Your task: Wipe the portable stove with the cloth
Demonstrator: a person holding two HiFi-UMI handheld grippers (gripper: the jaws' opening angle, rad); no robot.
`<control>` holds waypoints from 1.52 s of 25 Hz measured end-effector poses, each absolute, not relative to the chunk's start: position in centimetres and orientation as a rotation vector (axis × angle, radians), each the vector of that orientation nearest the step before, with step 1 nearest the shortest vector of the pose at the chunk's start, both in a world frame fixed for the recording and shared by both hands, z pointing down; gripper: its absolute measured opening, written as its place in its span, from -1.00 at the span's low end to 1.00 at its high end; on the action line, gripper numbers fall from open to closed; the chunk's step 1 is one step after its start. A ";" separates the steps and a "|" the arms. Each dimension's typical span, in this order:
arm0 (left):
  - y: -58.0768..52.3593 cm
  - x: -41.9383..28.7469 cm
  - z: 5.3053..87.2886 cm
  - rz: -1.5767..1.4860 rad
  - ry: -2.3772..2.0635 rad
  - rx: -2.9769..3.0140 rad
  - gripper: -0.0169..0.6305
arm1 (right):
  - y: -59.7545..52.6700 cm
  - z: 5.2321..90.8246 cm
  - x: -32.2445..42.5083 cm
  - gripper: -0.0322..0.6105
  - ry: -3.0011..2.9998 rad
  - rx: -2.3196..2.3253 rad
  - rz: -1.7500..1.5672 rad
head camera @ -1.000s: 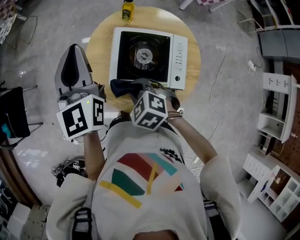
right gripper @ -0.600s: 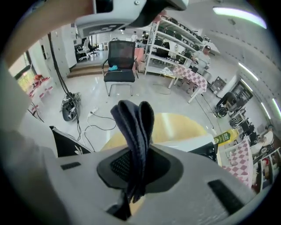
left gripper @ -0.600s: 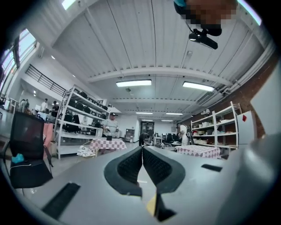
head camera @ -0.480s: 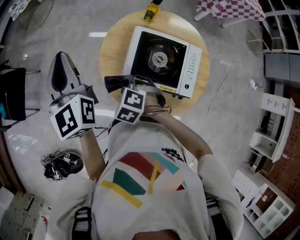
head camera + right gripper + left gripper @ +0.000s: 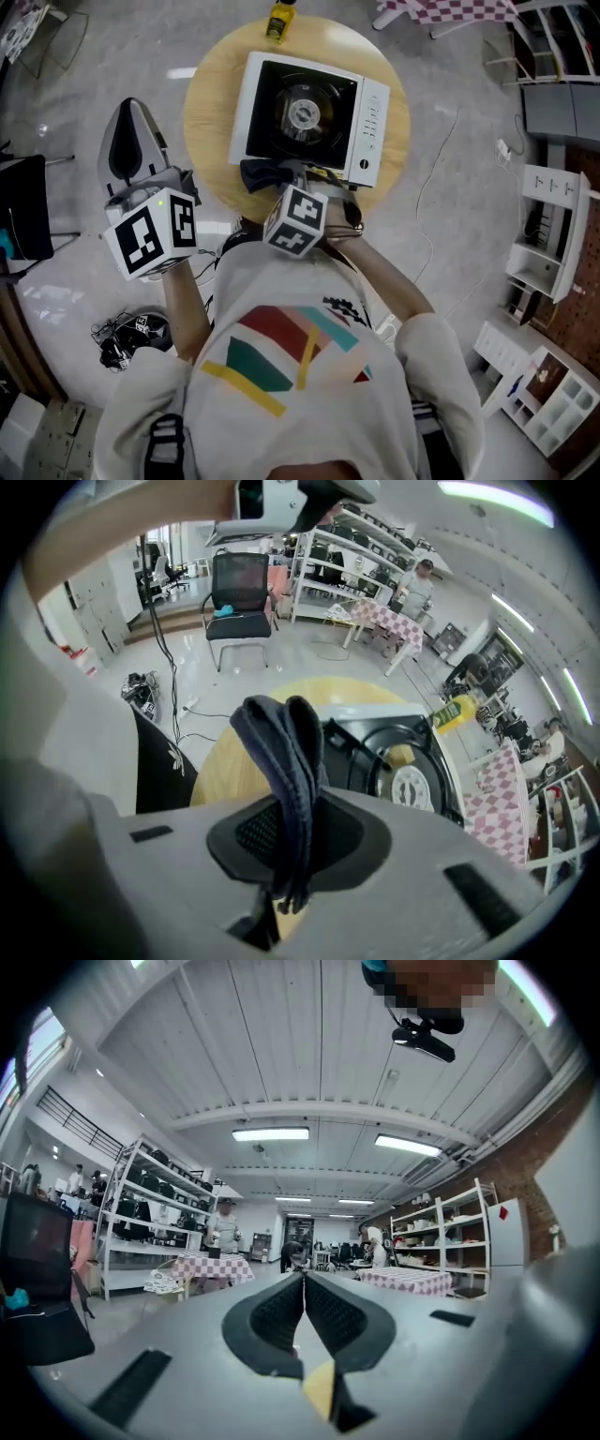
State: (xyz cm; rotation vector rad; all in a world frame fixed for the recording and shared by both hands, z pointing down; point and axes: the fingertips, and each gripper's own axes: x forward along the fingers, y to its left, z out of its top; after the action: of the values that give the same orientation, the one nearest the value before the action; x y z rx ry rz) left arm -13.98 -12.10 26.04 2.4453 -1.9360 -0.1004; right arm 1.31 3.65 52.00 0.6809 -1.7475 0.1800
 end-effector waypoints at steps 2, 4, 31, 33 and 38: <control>-12.4 -12.6 25.9 -0.112 -1.900 2.483 -0.92 | 4.5 51.9 3.9 -0.80 -1.715 0.705 0.194; -12.7 -11.4 25.9 -0.113 -1.867 2.511 -0.92 | 5.7 52.2 6.5 -0.80 -1.678 0.720 0.222; -12.8 -9.9 25.5 -0.020 -1.917 2.499 -0.92 | -5.9 40.5 11.6 -0.80 -1.807 0.497 0.141; -12.6 -11.6 26.1 0.006 -1.968 2.454 -0.92 | -9.9 39.2 10.3 -0.80 -1.816 0.417 0.100; -11.1 -18.0 28.4 0.035 -2.151 2.267 -0.92 | -17.4 40.7 6.9 -0.80 -1.780 0.200 0.131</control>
State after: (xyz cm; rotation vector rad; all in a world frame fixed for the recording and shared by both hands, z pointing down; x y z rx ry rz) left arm -17.95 -11.12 28.37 2.2674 -2.1510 0.0353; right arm 6.89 -17.35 40.71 0.2004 -1.7802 0.1314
